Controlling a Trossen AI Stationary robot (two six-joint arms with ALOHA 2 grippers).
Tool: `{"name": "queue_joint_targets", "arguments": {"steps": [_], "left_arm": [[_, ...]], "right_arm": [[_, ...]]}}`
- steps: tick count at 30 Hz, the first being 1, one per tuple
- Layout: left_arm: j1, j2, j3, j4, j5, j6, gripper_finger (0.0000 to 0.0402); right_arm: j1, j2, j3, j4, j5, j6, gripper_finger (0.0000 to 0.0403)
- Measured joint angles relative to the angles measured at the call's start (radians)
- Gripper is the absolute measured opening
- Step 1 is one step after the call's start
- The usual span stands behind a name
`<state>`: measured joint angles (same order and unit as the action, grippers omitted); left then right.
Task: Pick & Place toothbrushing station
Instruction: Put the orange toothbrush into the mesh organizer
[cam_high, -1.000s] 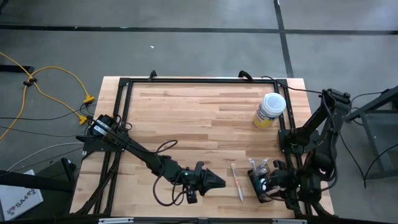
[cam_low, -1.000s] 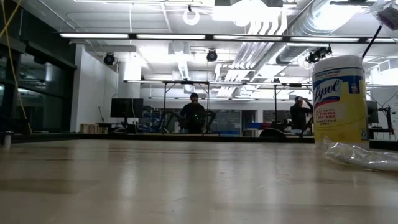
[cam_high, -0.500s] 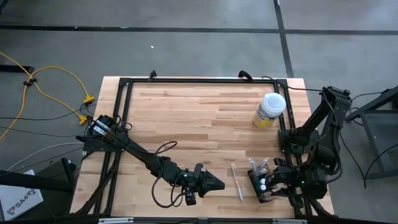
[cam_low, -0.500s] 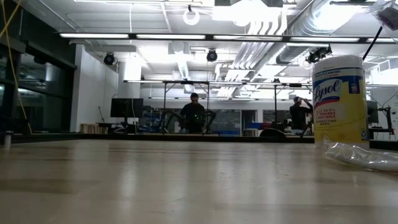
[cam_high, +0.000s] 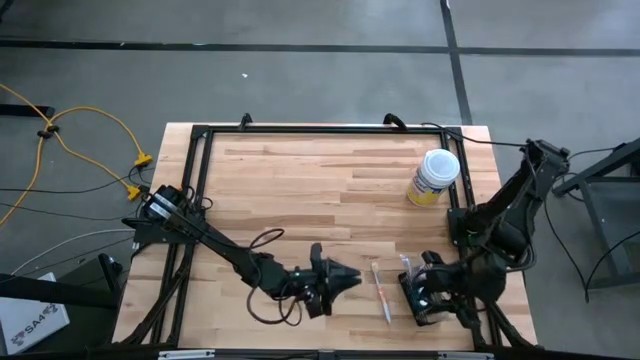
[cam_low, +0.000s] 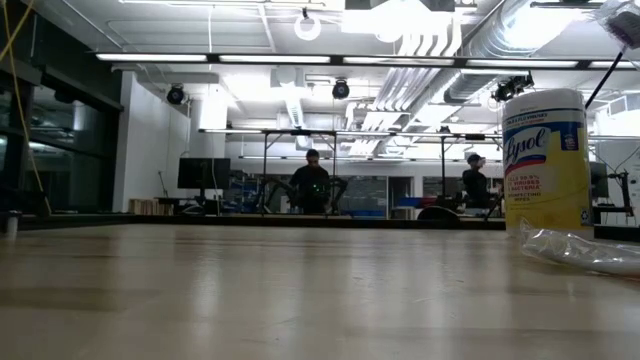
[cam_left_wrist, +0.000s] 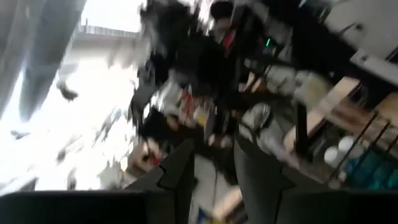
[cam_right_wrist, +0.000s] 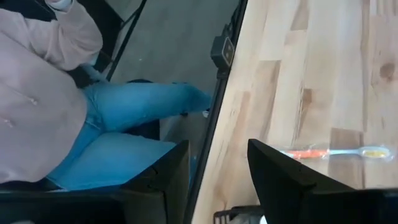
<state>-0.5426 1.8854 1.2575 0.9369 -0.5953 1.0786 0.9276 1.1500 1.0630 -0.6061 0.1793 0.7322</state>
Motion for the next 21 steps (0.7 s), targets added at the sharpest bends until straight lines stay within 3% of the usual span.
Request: {"name": "queue_joint_targets", "arguments": {"steps": [5,13,21], "left_arm": [[-0.002,0.000,0.000,-0.095,-0.117,-0.107,0.0108],[-0.028,0.000,0.000,-0.269,-0.152,-0.306,0.0108],[0.000,0.000,0.000,-0.459,-0.138,-0.874,0.0108]], "right_arm": [[-0.037,0.000,0.000,0.056,-0.046,-0.084,0.0152],[-0.046,0.000,0.000,0.110,-0.084,-0.127,0.0152],[-0.046,0.000,0.000,0.110,-0.080,-0.127,0.0152]]}}
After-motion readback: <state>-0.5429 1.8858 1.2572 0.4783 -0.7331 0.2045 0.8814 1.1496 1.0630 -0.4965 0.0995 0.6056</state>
